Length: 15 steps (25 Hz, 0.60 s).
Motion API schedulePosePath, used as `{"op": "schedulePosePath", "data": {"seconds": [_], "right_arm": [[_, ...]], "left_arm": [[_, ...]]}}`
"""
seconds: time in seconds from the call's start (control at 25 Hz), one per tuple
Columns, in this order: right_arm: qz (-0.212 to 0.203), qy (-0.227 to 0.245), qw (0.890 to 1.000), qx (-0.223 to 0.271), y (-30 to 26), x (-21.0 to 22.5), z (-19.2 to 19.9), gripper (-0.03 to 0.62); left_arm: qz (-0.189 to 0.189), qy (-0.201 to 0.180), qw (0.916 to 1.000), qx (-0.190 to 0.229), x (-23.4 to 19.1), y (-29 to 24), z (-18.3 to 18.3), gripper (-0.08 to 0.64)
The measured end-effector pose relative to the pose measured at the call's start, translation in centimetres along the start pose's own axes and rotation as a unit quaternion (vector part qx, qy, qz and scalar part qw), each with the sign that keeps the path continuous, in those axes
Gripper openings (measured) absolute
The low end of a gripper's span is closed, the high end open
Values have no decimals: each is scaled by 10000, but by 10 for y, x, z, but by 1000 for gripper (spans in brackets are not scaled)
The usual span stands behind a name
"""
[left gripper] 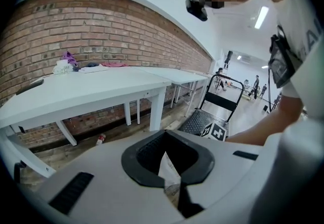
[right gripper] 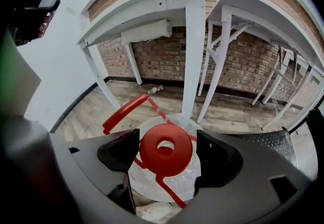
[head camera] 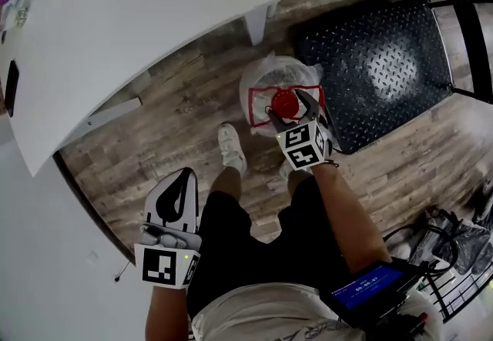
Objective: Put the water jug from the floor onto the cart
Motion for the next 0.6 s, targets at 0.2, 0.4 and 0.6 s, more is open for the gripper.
{"op": "schedulePosePath", "data": {"seconds": [0.2,0.4,0.6], "right_arm": [[139,-48,9999,29,-6,-3,6,327],[238,-33,9997,-35,-2,-5,6,312],[399,-198,9990,45,26,-12,-6,311]], "left_arm": [[127,-24,9999,32,6,-1,1,2],[213,-53,9998,-25,10,4,0,2],[381,-28,9993,17,7,7,-14,2]]}}
Point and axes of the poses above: the fingertips, and each gripper's own axes: y backward along the fingers, x to its right, z out of its underside, the point moved 7 cm from there along y, backward along the fingers, and after that the axes turned 15 degrees about y, right-handed, at the moved point
